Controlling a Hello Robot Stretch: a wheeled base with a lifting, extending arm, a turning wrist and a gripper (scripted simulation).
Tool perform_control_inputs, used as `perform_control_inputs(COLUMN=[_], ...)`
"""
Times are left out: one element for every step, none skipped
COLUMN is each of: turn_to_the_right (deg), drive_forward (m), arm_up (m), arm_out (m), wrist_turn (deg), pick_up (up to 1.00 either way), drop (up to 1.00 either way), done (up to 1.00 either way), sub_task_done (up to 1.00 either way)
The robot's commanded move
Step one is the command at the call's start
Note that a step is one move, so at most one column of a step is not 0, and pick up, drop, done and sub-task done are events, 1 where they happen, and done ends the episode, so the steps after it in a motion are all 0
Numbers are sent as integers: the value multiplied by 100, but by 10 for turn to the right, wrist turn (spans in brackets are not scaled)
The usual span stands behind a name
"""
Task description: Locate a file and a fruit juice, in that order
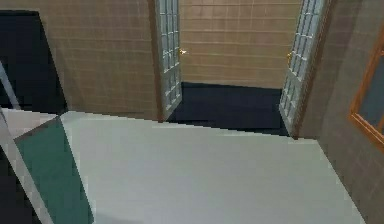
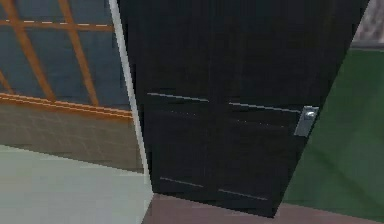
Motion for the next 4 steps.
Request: perform_control_inputs(turn_to_the_right=[0, -240, 0, -240], drive_forward=[60, 0, 100, 0], arm_up=[0, 0, 0, 0], arm_out=[0, 0, 0, 0], wrist_turn=[0, 0, 0, 0], pick_up=[0, 0, 0, 0], drop=[0, 0, 0, 0], done=[0, 0, 0, 0], sub_task_done=[0, 0, 0, 0])
